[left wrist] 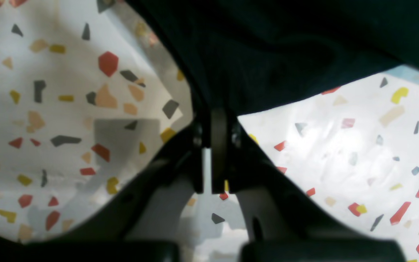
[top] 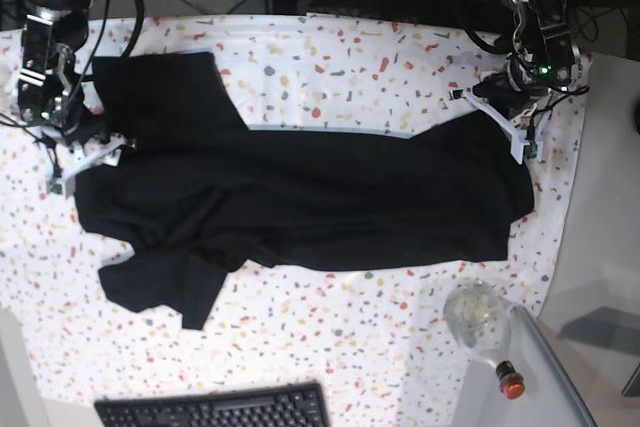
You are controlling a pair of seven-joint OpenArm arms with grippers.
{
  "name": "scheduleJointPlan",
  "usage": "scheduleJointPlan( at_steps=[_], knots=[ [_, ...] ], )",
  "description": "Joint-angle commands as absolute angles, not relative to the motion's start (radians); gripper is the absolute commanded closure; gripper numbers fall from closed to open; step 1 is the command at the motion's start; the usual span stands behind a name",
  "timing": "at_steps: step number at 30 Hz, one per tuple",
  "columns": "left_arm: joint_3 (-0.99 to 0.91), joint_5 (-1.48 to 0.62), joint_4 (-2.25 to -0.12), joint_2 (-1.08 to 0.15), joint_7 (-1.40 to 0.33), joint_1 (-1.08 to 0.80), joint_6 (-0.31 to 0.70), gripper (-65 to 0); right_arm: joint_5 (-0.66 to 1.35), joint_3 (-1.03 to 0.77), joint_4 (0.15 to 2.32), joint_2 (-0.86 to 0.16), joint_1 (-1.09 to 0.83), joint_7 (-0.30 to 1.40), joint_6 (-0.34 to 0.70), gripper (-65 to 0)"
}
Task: Layout the t-shirt on the table in an organized manner, then fold the t-shirt properly
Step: 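Pull the grasped edge with both grippers to flatten the shirt, then lift the shirt with both grippers and lay it flat across the cloth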
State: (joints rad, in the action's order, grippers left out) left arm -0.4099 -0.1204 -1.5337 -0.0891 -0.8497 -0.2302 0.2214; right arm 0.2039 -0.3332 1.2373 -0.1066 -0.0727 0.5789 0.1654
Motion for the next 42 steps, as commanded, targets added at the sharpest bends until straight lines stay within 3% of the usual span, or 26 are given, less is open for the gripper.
scheduleJointPlan(
  at_steps=[1, 7, 9, 11, 14, 19, 24, 29, 36, 42],
  knots=[
    [-0.412, -0.122, -1.549, -0.096, -0.835, -0.225, 0.223, 0.0, 0.209, -0.308, 1.244, -0.107, -0.099, 0.628, 0.203, -41.0],
    [-0.412, -0.124, -1.549, -0.096, -0.834, -0.225, 0.223, 0.0, 0.213, -0.242, 1.33, -0.081, -0.17, 0.625, 0.255, -40.7],
    [-0.412, -0.125, -1.549, -0.096, -0.834, -0.225, 0.223, 0.0, 0.213, -0.242, 1.328, -0.079, -0.171, 0.624, 0.255, -36.0],
    [-0.412, -0.125, -1.549, -0.096, -0.834, -0.226, 0.223, 0.0, 0.213, -0.245, 1.326, -0.079, -0.171, 0.622, 0.255, -25.1],
    [-0.412, -0.125, -1.549, -0.096, -0.834, -0.231, 0.223, 0.0, 0.213, -0.315, 1.337, -0.074, -0.17, 0.621, 0.26, 0.0],
    [-0.412, -0.12, -1.557, -0.099, -0.834, -0.246, 0.225, 0.0, 0.213, -0.417, 1.434, -0.056, -0.211, 0.644, 0.26, 0.0],
    [-0.4, -0.119, -1.698, -0.104, -0.837, -0.334, 0.226, 0.0, 0.213, -0.449, 1.681, -0.059, -0.341, 0.743, 0.26, 0.0],
    [-0.259, -0.117, -1.712, -0.15, -0.843, -0.272, 0.223, 0.0, 0.208, -0.447, 1.756, -0.064, -0.325, 0.796, 0.257, 0.0],
    [-0.216, -0.117, -1.435, -0.16, -0.845, 0.016, 0.222, 0.0, 0.208, -0.438, 1.468, -0.185, 0.027, 0.862, 0.257, 0.0],
    [-0.13, -0.116, -1.093, -0.16, -0.837, 0.367, 0.222, 0.0, 0.208, -0.367, 1.059, -0.326, 0.427, 0.769, 0.262, 0.0]
  ],
)
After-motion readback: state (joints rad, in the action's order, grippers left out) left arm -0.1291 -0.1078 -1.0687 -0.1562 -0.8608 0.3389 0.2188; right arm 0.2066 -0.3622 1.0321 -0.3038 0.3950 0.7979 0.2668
